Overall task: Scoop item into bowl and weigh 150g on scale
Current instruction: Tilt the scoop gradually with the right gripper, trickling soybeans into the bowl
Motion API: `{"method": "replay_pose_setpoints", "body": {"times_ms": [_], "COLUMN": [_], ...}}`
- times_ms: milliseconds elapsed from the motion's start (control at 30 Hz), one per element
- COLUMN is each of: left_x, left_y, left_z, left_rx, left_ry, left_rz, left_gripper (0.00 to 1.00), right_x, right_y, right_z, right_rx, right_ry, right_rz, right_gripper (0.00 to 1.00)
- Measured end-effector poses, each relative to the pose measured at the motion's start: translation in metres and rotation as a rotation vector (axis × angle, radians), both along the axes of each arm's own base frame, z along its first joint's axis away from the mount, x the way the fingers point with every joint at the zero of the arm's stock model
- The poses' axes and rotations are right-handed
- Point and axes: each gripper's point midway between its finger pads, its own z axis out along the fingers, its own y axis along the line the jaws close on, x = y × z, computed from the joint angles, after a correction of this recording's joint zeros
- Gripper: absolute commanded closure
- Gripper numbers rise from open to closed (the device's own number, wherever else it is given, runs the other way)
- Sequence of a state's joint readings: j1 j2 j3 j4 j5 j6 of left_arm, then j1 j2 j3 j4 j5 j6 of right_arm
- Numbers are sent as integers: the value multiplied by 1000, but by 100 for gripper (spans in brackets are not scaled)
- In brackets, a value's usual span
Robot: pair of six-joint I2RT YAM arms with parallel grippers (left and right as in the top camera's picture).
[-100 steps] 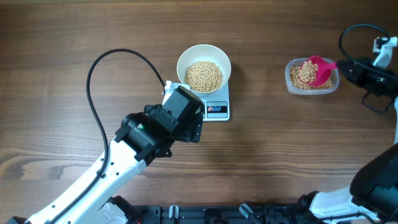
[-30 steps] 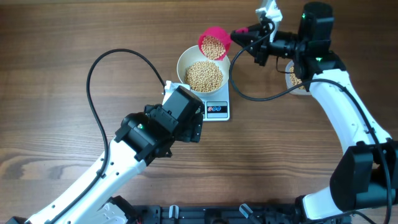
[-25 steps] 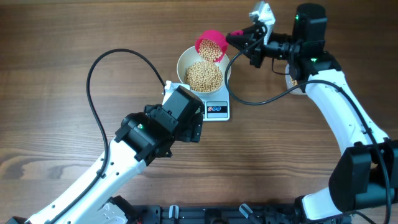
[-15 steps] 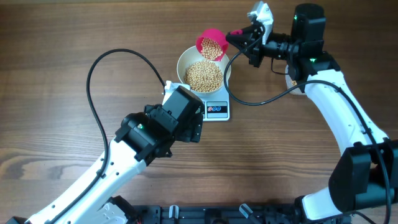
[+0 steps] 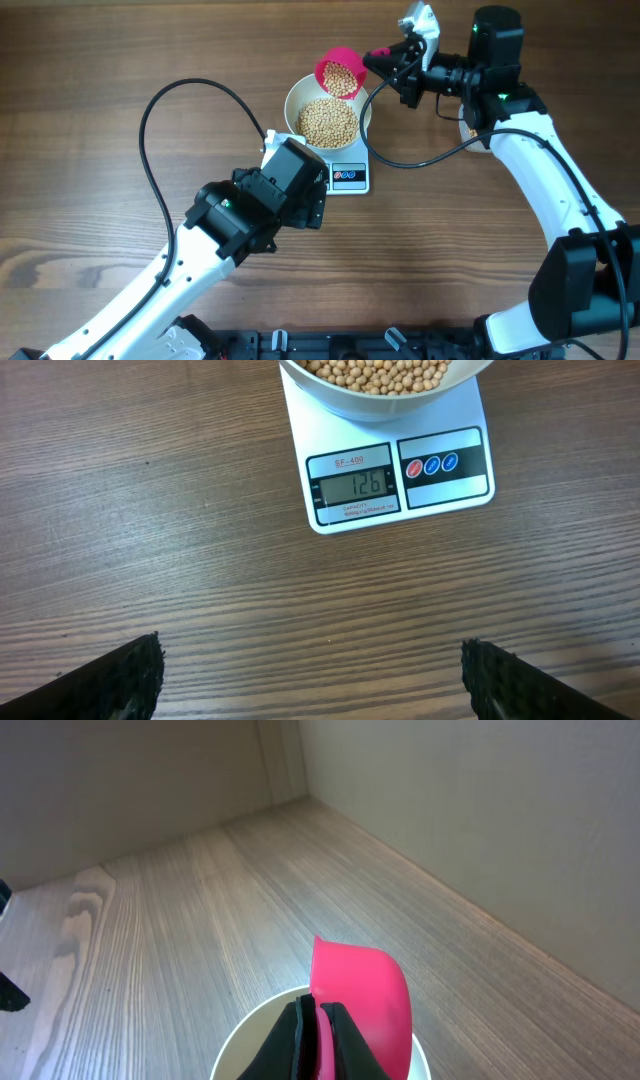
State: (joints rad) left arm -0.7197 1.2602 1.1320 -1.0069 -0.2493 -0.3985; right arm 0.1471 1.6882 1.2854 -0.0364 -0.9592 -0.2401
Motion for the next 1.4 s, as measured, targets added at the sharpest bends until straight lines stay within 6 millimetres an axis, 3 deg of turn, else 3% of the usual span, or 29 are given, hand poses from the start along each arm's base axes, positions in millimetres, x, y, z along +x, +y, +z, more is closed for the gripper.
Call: {"method": "replay_pose_setpoints", "body": {"times_ms": [633, 800, 933, 1400], "left_x": [0, 0, 0, 0], "left_y": [0, 0, 0, 0], "left_z": [0, 0, 0, 0], "left_rx": [0, 0, 0, 0], "left_ry": [0, 0, 0, 0], "left_rz": [0, 0, 0, 0], "left_gripper": [0, 0, 0, 0], "right_x": [0, -7, 0, 3], "right_y": [0, -1, -6, -4], "right_z": [-1, -13, -19, -22], "right_rx": [0, -28, -68, -95], "right_ry": [4, 48, 34, 22], "right_rz": [0, 14, -33, -55], "right_gripper": [96, 96, 96, 96]}}
